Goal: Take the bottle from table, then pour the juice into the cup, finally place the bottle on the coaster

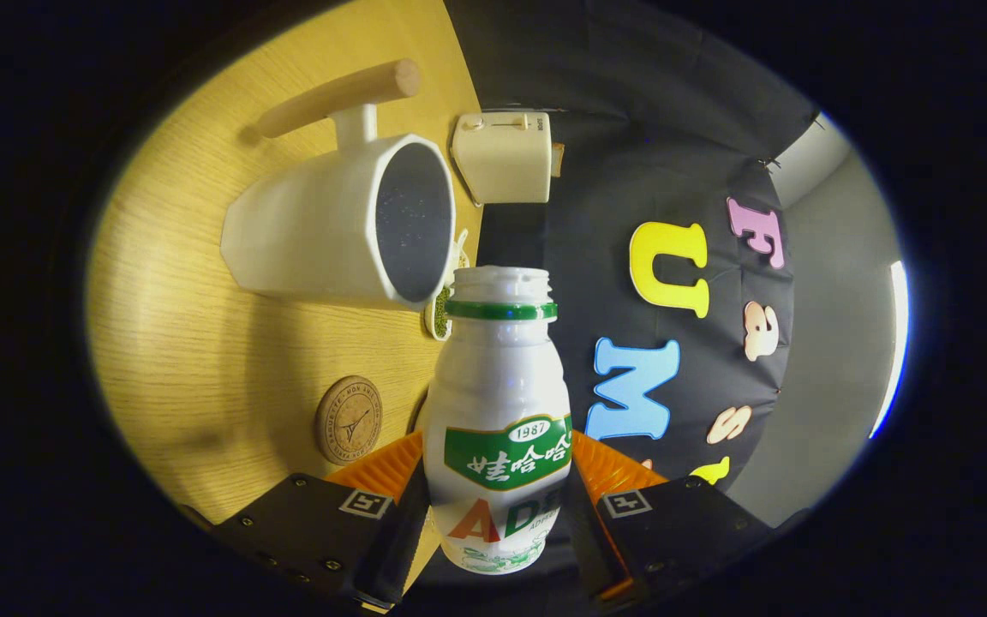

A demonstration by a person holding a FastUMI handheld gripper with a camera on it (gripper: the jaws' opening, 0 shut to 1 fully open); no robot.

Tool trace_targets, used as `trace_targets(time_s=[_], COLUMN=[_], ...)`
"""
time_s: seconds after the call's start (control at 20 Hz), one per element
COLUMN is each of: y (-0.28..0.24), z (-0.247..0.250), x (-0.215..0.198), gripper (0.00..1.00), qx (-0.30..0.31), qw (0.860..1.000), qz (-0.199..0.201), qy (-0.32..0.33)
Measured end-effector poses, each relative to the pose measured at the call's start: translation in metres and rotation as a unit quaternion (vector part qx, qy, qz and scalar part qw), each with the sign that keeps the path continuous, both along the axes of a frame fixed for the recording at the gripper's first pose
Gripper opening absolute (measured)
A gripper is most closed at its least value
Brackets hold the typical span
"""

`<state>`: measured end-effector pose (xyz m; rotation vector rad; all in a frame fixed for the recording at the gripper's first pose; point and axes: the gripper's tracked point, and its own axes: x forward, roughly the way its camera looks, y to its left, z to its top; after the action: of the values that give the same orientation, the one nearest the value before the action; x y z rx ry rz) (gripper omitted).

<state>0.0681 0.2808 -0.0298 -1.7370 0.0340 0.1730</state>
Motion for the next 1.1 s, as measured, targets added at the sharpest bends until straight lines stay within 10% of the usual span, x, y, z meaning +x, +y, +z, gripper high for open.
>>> trace_targets(time_s=[1.1], y=[0.0043], z=[0.0082], x=[0.0058], gripper=[0.74], qx=[-0.05], qw=[0.998], qz=[0.008], qy=[-0.021])
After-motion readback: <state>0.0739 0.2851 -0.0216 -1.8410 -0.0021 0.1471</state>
